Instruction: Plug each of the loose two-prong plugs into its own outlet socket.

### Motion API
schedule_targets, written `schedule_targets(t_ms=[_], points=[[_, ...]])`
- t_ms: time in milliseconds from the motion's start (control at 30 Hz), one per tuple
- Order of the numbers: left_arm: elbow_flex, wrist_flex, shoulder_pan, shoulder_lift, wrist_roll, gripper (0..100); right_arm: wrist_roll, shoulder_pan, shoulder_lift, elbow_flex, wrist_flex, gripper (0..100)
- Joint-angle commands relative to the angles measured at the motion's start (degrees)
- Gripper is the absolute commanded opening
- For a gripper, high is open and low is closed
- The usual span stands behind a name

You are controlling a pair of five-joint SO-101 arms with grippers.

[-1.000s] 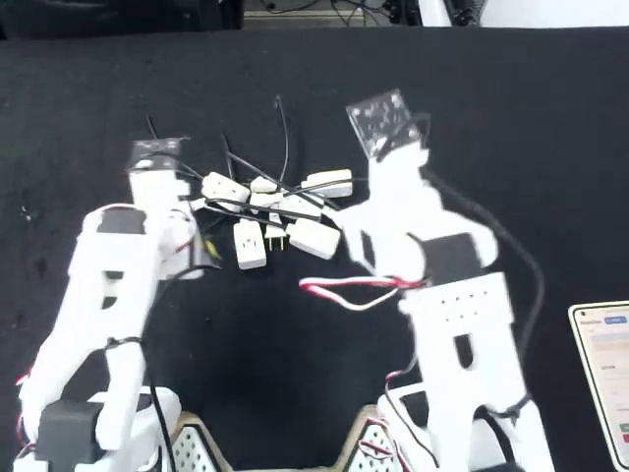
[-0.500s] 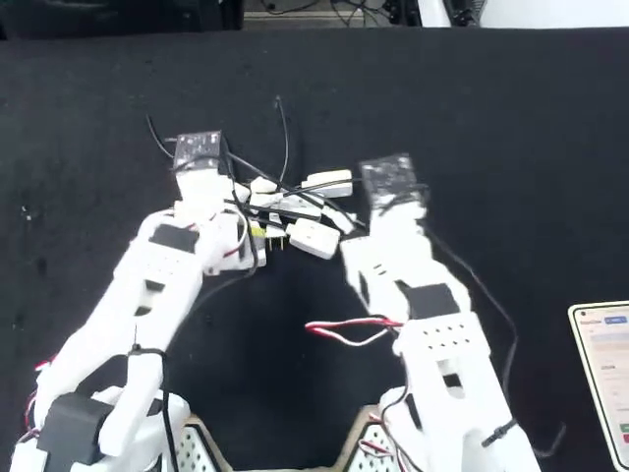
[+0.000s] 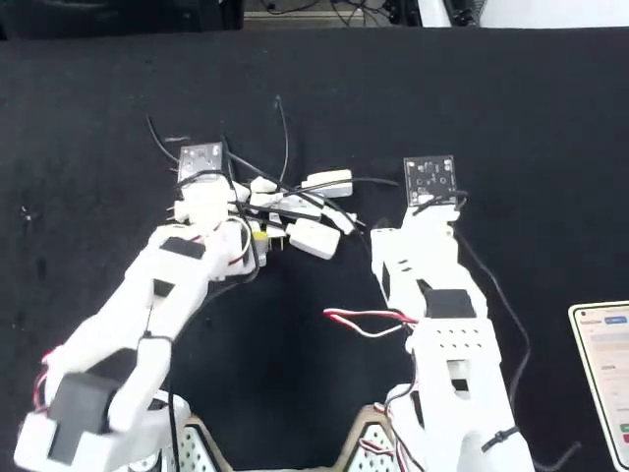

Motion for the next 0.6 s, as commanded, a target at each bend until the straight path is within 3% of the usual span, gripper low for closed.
schedule_targets(t_ms=[0, 300, 567], points=[[-7.60, 2.46, 0.22, 5.63, 0.35, 25, -0.44, 1.23, -1.19, -0.13, -1.32, 16.6], [-12.79, 8.97, -0.57, 10.55, 0.35, 23, -0.53, -1.58, -1.19, 0.92, -2.29, 16.6], [-15.16, 16.88, -10.95, 8.26, 0.26, 4, -0.44, -2.73, -1.54, 1.80, -2.46, 16.6]])
